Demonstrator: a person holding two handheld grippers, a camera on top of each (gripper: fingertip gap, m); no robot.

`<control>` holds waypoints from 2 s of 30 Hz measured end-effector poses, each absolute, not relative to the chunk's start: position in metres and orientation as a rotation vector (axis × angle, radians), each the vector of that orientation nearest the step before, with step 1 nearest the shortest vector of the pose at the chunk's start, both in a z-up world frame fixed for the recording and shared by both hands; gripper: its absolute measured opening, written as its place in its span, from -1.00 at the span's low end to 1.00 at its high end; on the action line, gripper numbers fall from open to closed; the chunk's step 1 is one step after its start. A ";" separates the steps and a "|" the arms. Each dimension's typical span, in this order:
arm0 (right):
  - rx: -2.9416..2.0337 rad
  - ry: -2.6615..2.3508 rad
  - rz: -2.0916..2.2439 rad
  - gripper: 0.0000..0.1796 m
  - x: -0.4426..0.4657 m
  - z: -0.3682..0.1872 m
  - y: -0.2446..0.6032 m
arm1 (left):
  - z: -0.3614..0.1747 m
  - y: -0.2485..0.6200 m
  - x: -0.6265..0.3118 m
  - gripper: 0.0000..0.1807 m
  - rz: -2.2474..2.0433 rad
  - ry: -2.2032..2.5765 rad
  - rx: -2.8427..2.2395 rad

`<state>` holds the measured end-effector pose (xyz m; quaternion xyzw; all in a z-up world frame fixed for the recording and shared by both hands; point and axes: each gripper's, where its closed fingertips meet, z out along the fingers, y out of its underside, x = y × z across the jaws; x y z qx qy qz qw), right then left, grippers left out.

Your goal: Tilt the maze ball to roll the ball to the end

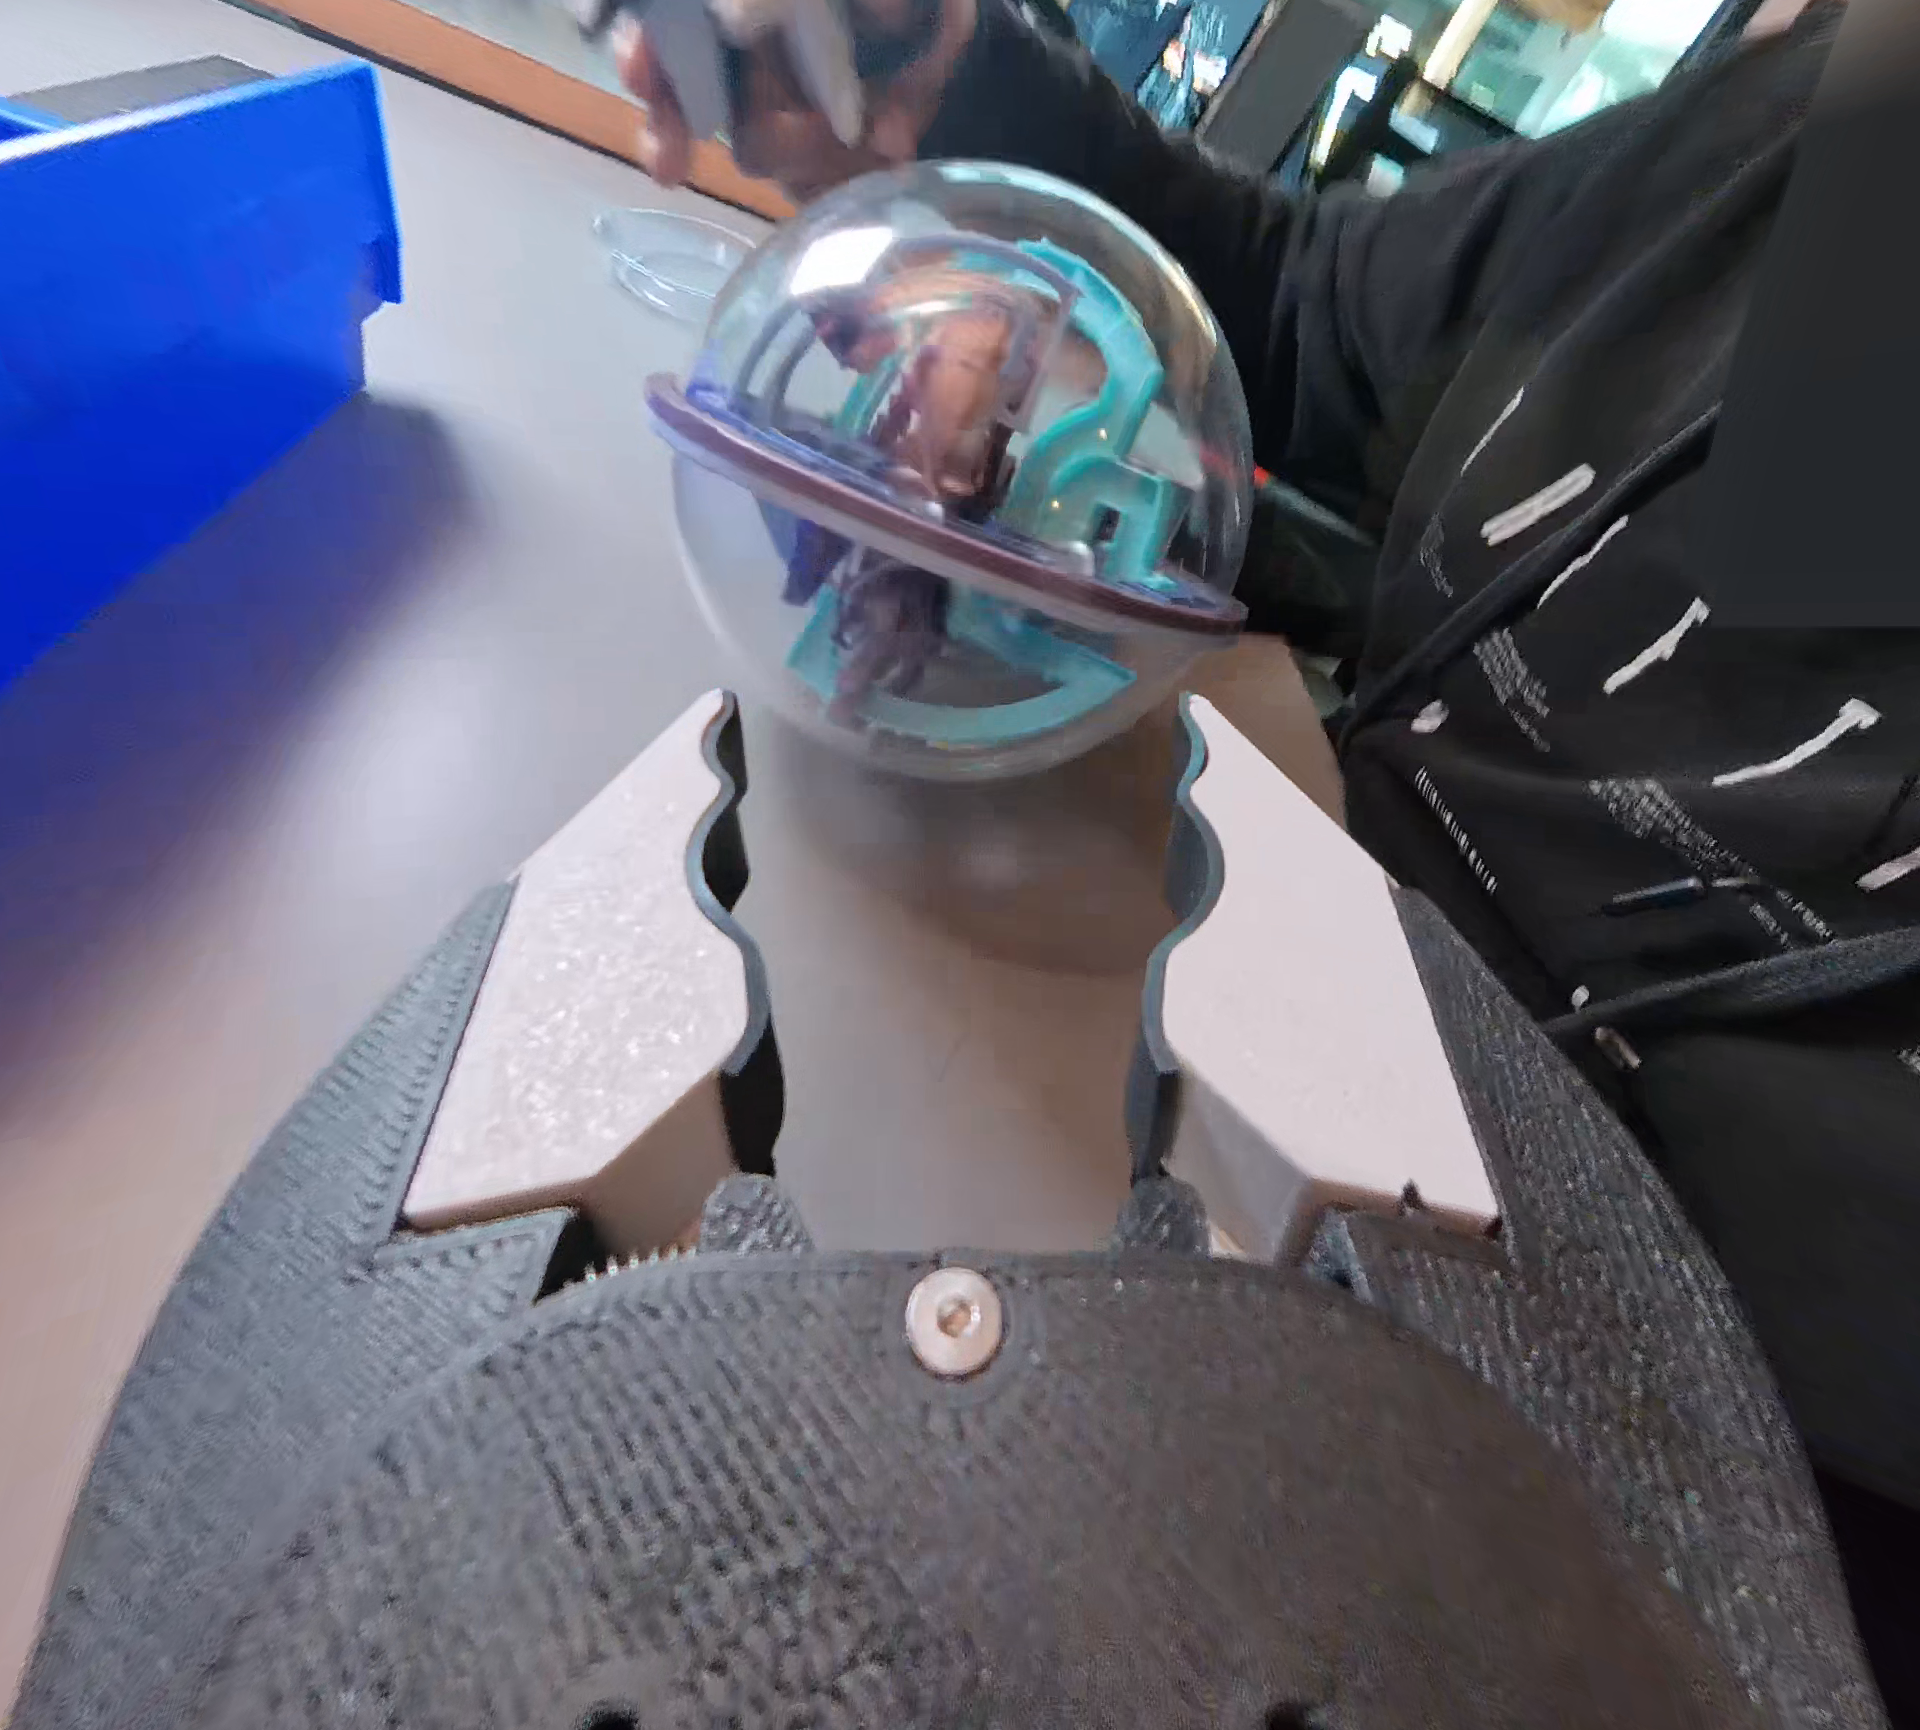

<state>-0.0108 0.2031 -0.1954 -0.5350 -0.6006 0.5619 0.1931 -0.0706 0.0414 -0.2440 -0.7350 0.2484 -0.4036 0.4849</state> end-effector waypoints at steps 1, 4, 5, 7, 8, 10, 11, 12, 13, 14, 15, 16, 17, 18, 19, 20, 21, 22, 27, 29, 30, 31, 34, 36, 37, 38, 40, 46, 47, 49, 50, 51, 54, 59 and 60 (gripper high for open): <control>-1.529 -1.677 1.576 -0.57 0.004 -0.202 0.202 | -0.241 0.045 -0.074 -0.11 -1.014 0.556 -1.771; -1.639 -1.663 1.630 -0.50 0.045 -0.226 0.187 | -0.225 0.062 -0.078 -0.15 -1.159 0.386 -1.700; -1.678 -1.681 1.655 -0.46 0.057 -0.236 0.177 | -0.219 0.068 -0.078 -0.16 -1.219 0.332 -1.674; -1.715 -1.709 1.690 -0.44 0.073 -0.249 0.158 | -0.217 0.081 -0.079 -0.23 -1.307 0.219 -1.673; -1.719 -1.712 1.704 -0.43 0.076 -0.253 0.150 | -0.220 0.085 -0.077 -0.24 -1.340 0.189 -1.684; -1.736 -1.712 1.710 -0.45 0.076 -0.257 0.135 | -0.228 0.083 -0.068 -0.29 -1.412 0.186 -1.712; -1.735 -1.723 1.713 -0.45 0.075 -0.258 0.128 | -0.232 0.081 -0.064 -0.24 -1.427 0.183 -1.729; -1.716 -1.735 1.722 -0.45 0.074 -0.257 0.121 | -0.233 0.078 -0.061 -0.30 -1.435 0.193 -1.731; -1.695 -1.741 1.733 -0.46 0.073 -0.256 0.116 | -0.235 0.075 -0.059 -0.30 -1.438 0.193 -1.736; -1.680 -1.748 1.739 -0.45 0.072 -0.255 0.112 | -0.236 0.074 -0.059 -0.29 -1.414 0.179 -1.735; -1.669 -1.761 1.731 -0.46 0.071 -0.255 0.110 | -0.236 0.072 -0.060 -0.29 -1.405 0.179 -1.728; -1.658 -1.771 1.720 -0.49 0.071 -0.255 0.108 | -0.235 0.071 -0.061 -0.30 -1.401 0.168 -1.720; -1.650 -1.777 1.715 -0.51 0.071 -0.256 0.107 | -0.234 0.070 -0.062 -0.30 -1.392 0.158 -1.714; -1.649 -1.785 1.717 -0.51 0.071 -0.256 0.105 | -0.233 0.068 -0.062 -0.31 -1.380 0.156 -1.712; -1.651 -1.793 1.723 -0.51 0.072 -0.256 0.104 | -0.232 0.066 -0.062 -0.31 -1.372 0.164 -1.712; -1.652 -1.798 1.730 -0.51 0.073 -0.257 0.104 | -0.230 0.064 -0.060 -0.30 -1.372 0.176 -1.707; -1.655 -1.796 1.742 -0.51 0.074 -0.257 0.104 | -0.227 0.060 -0.059 -0.30 -1.384 0.187 -1.692; -1.658 -1.787 1.767 -0.50 0.076 -0.255 0.103 | -0.223 0.056 -0.059 -0.32 -1.403 0.196 -1.672; -1.714 -1.709 1.904 -0.49 0.083 -0.251 0.104 | -0.232 0.047 -0.069 -0.32 -1.399 0.151 -1.694; -1.743 -1.679 1.936 -0.55 0.082 -0.252 0.103 | -0.244 0.042 -0.064 -0.32 -1.419 0.154 -1.762; -1.748 -1.678 1.946 -0.59 0.082 -0.253 0.101 | -0.247 0.038 -0.059 -0.33 -1.435 0.178 -1.773; -1.748 -1.682 1.951 -0.62 0.082 -0.254 0.099 | -0.247 0.035 -0.053 -0.34 -1.451 0.200 -1.774; -1.738 -1.696 1.958 -0.81 0.082 -0.255 0.094 | -0.245 0.029 -0.041 -0.39 -1.475 0.260 -1.777; -1.741 -1.685 1.954 -0.88 0.082 -0.256 0.095 | -0.242 0.030 -0.043 -0.44 -1.473 0.248 -1.760; -1.740 -1.681 1.961 -0.88 0.082 -0.256 0.094 | -0.241 0.031 -0.044 -0.48 -1.472 0.237 -1.750; -1.739 -1.680 1.971 -0.88 0.083 -0.255 0.093 | -0.240 0.032 -0.045 -0.50 -1.472 0.228 -1.743; -1.737 -1.675 1.986 -0.89 0.083 -0.255 0.093 | -0.240 0.033 -0.046 -0.51 -1.480 0.220 -1.738; -1.746 -1.642 2.021 -0.89 0.082 -0.255 0.094 | -0.240 0.032 -0.048 -0.63 -1.485 0.204 -1.733; -1.749 -1.638 2.027 -0.90 0.082 -0.255 0.095 | -0.241 0.032 -0.048 -0.64 -1.490 0.198 -1.732; -1.756 -1.627 2.037 -0.90 0.081 -0.256 0.096 | -0.241 0.032 -0.048 -0.68 -1.500 0.183 -1.733; -1.761 -1.619 2.045 -0.90 0.082 -0.256 0.097 | -0.242 0.032 -0.048 -0.72 -1.504 0.174 -1.736; -1.772 -1.607 2.050 -0.90 0.081 -0.257 0.099 | -0.242 0.033 -0.048 -0.79 -1.504 0.166 -1.739; -1.801 -1.571 2.079 -0.91 0.080 -0.260 0.102 | -0.241 0.033 -0.048 -0.89 -1.514 0.154 -1.729; -1.828 -1.533 2.107 -0.92 0.079 -0.260 0.103 | -0.241 0.034 -0.049 -0.90 -1.522 0.133 -1.721; -1.838 -1.523 2.115 -0.92 0.078 -0.260 0.103 | -0.242 0.034 -0.050 -0.90 -1.532 0.117 -1.724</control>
